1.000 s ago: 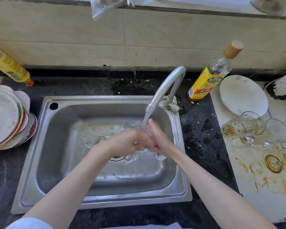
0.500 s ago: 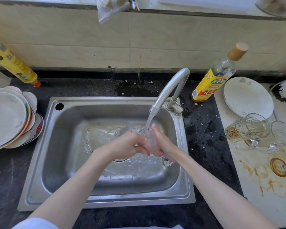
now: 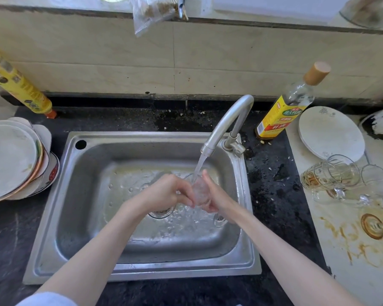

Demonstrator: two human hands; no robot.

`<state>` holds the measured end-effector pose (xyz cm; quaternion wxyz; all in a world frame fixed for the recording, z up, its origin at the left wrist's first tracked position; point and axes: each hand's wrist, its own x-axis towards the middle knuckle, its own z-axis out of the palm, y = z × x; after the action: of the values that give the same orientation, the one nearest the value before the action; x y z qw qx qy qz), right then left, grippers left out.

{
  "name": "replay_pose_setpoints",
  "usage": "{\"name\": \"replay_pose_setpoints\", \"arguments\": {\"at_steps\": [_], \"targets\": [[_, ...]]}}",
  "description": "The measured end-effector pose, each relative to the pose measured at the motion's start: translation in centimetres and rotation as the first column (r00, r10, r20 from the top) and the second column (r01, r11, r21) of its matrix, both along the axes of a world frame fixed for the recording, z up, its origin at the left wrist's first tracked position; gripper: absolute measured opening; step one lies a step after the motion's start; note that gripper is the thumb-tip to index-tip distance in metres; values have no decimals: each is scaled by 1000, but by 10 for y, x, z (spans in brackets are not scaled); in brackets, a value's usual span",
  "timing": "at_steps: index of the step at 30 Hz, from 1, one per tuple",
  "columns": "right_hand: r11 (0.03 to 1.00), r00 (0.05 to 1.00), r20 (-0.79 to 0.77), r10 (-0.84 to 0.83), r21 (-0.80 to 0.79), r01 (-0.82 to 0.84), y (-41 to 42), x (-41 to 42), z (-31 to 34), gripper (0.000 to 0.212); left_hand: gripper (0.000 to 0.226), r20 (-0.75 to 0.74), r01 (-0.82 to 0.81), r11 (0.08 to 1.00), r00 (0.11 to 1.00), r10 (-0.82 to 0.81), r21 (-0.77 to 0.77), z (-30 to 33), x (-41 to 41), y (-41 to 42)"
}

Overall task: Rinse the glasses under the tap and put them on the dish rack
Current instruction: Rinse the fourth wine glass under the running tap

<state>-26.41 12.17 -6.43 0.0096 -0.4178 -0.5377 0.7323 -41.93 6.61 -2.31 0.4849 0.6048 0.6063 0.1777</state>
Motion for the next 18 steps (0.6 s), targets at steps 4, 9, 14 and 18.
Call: {"name": "replay_pose_setpoints", "arguments": {"at_steps": [4, 9, 14, 18], "targets": [[995, 998, 0, -58, 83, 58, -3, 2, 2, 50, 22, 5, -232, 970, 973, 232, 80, -10, 6, -1], [997, 997, 26, -78, 0, 78, 3, 1, 6, 65, 14, -6, 152, 988, 988, -152, -16, -5, 3, -1], [999, 1000, -19, -5, 36, 6, 2, 5, 0, 59, 18, -40, -77, 996, 996, 79, 54, -8, 6, 1], [996, 997, -7, -73, 57, 73, 4, 8, 5, 58, 22, 8, -189, 976, 982, 189, 111, -13, 12, -4]]}}
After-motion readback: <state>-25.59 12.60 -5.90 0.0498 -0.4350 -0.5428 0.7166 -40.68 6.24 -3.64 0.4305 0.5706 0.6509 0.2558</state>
